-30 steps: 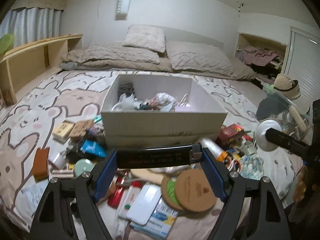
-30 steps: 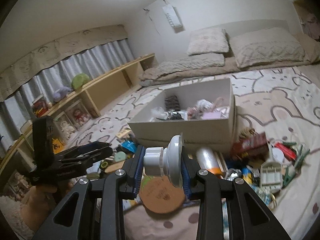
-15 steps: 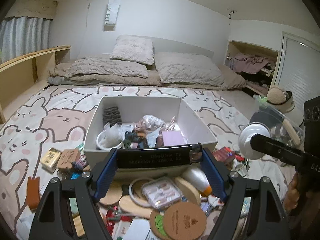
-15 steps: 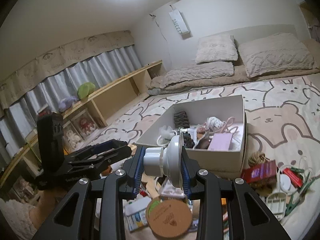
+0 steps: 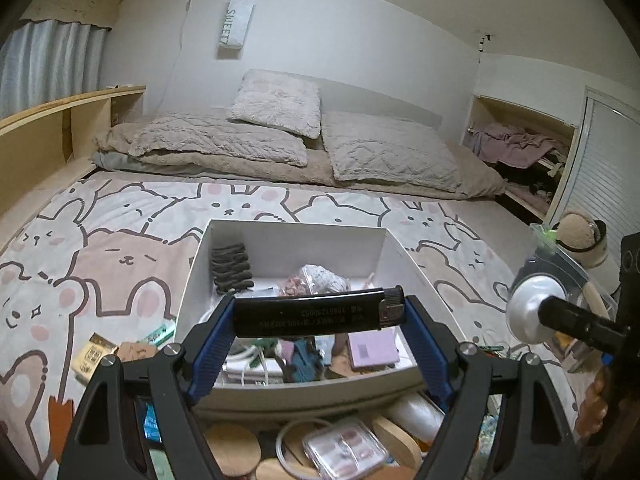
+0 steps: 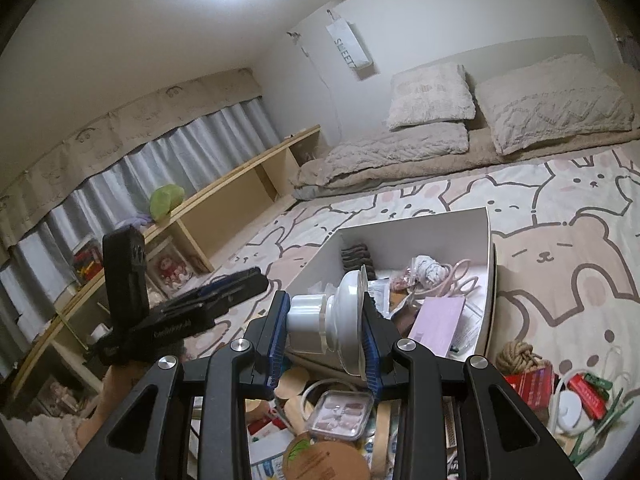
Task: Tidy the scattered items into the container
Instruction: 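Carry the lighter in left gripper while right gripper carries the holder over the white box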
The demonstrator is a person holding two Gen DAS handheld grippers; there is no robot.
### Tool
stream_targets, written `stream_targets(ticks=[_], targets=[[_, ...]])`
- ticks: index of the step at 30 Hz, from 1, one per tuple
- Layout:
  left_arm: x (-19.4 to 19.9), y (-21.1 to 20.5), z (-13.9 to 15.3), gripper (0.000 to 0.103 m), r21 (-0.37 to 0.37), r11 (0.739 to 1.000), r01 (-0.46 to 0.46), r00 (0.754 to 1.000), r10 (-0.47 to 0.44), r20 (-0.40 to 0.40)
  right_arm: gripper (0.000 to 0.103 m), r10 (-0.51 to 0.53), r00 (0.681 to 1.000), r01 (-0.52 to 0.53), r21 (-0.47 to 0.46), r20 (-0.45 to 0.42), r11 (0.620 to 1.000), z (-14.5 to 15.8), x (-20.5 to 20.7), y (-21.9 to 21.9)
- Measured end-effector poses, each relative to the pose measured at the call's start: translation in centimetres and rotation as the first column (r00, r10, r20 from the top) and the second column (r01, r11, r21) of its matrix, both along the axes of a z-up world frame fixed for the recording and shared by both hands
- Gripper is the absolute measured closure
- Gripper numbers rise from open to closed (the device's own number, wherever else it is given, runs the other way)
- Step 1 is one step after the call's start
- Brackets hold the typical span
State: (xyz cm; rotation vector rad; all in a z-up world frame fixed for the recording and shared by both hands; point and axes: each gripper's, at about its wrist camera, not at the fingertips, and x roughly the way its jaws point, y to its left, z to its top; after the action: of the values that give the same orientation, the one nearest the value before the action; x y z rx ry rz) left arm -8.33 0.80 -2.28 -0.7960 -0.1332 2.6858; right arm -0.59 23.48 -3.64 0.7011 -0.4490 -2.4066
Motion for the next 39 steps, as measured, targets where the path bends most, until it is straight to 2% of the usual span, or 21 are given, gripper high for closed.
stream_targets(ticks=[10, 17, 20, 24, 28, 31, 33, 39], targets=[[-5.3, 0.6, -1.8, 0.022, -0.007, 1.000, 0.008, 0.994, -0.008, 0.109, 0.069, -0.006, 0.999, 0.006, 0.009, 0.050, 1.000, -1.3, -3.1, 0.2], [-8.8, 3.0, -3.3, 0.022, -0.048, 0.998, 0.049, 0.981, -0.039, 0.190, 0.069, -0.006, 0.997, 0.004, 0.029, 0.082, 1.000, -2.3, -4.8, 0.0], [-10.5, 3.6, -4.3, 0.022, -0.064, 0.996, 0.062, 0.969, -0.045, 0.241, 0.069, -0.005, 0.996, 0.002, 0.029, 0.093, 1.000, -2.7, -5.3, 0.1], [-13.1, 4.4, -5.7, 0.022, -0.092, 0.993, 0.073, 0.937, -0.037, 0.346, 0.069, 0.001, 0.995, -0.005, 0.033, 0.098, 0.999, -3.0, -5.8, 0.1], [-15.2, 4.8, -6.9, 0.022, -0.150, 0.985, 0.089, 0.912, -0.020, 0.409, 0.069, 0.004, 0.995, -0.006, 0.018, 0.098, 1.000, -3.1, -6.2, 0.4], [-16.2, 5.2, -7.9, 0.022, -0.206, 0.970, 0.126, 0.889, -0.019, 0.458, 0.069, 0.005, 0.995, -0.006, 0.014, 0.095, 1.000, -3.1, -6.3, 0.6], [-16.8, 5.5, -8.4, 0.022, -0.266, 0.952, 0.151, 0.879, -0.006, 0.477, 0.069, 0.003, 0.995, -0.004, 0.013, 0.095, 1.000, -3.1, -6.3, 0.7], [-17.8, 7.1, -9.2, 0.022, -0.432, 0.874, 0.222, 0.885, 0.005, 0.466, 0.069, 0.004, 0.995, -0.004, 0.005, 0.102, 1.000, -3.3, -6.7, 0.7]])
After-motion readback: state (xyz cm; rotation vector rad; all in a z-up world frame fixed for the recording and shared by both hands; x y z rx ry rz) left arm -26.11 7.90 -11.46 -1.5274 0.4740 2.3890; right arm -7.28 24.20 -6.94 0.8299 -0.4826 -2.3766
